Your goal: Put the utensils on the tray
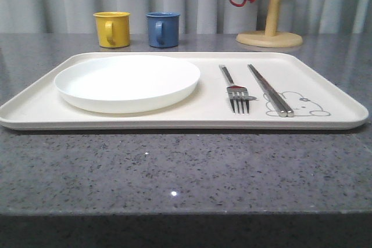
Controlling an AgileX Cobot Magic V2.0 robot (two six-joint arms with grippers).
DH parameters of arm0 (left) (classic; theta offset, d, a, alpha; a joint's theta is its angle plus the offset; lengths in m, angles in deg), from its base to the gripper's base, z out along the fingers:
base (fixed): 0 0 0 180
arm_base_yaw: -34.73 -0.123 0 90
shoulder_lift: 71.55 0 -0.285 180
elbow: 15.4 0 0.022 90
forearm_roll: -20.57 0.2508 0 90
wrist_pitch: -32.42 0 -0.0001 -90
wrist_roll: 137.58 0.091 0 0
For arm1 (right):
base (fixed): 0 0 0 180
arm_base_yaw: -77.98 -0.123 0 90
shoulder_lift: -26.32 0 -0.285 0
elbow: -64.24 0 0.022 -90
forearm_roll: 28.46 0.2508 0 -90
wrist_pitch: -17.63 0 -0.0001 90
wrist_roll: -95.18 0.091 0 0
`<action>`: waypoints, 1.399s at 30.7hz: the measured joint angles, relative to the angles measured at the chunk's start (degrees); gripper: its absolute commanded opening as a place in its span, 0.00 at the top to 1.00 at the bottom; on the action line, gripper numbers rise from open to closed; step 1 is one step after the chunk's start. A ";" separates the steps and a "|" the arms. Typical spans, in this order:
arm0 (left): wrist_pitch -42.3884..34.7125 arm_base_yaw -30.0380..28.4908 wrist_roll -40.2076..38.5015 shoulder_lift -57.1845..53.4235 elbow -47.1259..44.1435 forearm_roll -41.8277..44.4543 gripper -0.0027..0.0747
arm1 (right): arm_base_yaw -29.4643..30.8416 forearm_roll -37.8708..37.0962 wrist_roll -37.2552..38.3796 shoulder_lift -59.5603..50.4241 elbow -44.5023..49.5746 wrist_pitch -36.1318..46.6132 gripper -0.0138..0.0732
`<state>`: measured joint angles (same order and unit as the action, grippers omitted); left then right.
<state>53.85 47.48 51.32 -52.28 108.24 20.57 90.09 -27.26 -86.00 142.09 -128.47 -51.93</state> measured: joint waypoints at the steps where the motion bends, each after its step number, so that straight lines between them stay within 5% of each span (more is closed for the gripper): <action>1: 0.00 0.00 0.00 0.00 0.00 0.00 0.99 | 0.00 -0.01 -0.04 0.00 0.00 0.00 0.87; 17: 0.00 0.00 0.00 0.00 0.00 0.00 0.99 | -5.41 4.17 3.78 -12.19 -1.27 -0.92 0.87; 29: 0.00 0.00 0.00 0.00 0.00 0.00 0.99 | -25.33 5.28 12.39 -8.92 -1.27 -1.29 0.87; 43: 0.00 0.00 0.00 0.00 0.00 0.00 0.99 | -26.36 5.04 18.42 -0.27 -1.27 -0.44 0.84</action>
<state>53.85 47.48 51.32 -52.28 108.24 20.57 63.74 -22.22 -67.58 141.82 -129.74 -52.37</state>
